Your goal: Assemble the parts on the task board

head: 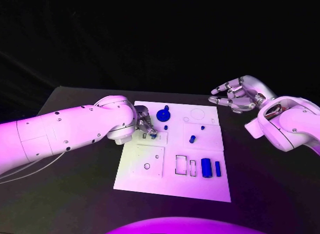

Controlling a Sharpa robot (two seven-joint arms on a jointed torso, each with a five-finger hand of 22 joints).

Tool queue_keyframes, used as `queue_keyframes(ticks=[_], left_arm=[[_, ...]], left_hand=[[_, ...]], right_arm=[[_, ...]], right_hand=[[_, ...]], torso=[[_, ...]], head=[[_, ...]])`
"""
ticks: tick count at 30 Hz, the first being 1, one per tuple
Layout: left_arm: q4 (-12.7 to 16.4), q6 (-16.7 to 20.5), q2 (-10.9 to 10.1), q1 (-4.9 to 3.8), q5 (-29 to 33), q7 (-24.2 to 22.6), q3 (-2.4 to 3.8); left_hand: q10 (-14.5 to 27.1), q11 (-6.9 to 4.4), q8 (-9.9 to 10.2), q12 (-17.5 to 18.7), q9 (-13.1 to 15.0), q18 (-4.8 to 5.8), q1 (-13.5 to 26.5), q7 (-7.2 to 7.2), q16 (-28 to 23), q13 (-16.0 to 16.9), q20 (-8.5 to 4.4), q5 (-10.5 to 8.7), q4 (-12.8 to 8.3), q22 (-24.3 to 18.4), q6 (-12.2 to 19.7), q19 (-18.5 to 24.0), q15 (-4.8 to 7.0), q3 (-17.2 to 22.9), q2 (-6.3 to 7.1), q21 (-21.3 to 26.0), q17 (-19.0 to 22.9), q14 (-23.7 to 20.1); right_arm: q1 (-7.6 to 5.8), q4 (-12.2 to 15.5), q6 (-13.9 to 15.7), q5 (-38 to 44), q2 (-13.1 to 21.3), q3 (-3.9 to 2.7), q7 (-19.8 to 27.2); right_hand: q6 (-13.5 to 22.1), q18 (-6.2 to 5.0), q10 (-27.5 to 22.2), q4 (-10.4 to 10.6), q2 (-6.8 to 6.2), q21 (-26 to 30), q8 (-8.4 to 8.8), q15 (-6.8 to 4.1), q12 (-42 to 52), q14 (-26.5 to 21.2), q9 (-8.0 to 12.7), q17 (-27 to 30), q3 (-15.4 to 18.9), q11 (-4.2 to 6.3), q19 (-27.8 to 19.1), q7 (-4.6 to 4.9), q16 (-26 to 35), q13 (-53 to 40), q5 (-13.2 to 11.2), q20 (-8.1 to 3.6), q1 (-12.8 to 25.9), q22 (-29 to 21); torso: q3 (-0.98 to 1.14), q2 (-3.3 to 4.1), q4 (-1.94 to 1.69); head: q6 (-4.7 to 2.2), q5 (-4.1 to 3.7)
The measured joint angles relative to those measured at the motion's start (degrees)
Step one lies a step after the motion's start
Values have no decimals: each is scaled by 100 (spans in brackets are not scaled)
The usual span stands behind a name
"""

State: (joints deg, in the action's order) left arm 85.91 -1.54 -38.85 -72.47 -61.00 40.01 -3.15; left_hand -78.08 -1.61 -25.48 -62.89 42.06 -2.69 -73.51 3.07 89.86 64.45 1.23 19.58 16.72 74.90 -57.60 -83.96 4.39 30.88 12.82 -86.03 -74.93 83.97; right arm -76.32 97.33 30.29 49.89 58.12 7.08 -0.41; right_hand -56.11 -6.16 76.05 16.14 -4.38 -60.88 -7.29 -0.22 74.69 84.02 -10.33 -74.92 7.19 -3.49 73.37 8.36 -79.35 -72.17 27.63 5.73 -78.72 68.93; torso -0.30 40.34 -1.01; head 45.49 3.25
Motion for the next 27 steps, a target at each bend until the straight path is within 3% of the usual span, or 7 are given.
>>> queue_keyframes(ticks=[7, 27], left_arm=[[-12, 45, 3, 74, -229, 0, -1], [-31, 14, -14, 86, -364, -9, 14]], left_hand=[[0, 0, 0, 11, 14, 0, 31, 1, 0, -3, 0, 5, -32, 0, 0, 0, 0, 32, -16, 0, 0, 0], [1, 2, 2, 11, 35, 0, 71, -1, 0, -14, 0, 4, -75, 4, -23, 0, 19, 107, 12, 0, 1, 20]], right_arm=[[1, 4, -1, 3, 7, 0, 3], [3, 12, -1, 36, 21, 0, -2]], right_hand=[[0, 0, 0, 0, 0, 0, 0, 0, 0, 0, 1, 0, 0, 0, 0, 0, 0, 0, 0, 0, 0, 0], [0, 0, 0, 16, 0, 22, -23, 0, 0, 0, -4, 1, 16, 0, 0, 0, 0, 0, 0, 0, 0, 0]], torso=[[0, 0, 1], [4, 2, 6]], head=[[3, 1], [13, 10]])
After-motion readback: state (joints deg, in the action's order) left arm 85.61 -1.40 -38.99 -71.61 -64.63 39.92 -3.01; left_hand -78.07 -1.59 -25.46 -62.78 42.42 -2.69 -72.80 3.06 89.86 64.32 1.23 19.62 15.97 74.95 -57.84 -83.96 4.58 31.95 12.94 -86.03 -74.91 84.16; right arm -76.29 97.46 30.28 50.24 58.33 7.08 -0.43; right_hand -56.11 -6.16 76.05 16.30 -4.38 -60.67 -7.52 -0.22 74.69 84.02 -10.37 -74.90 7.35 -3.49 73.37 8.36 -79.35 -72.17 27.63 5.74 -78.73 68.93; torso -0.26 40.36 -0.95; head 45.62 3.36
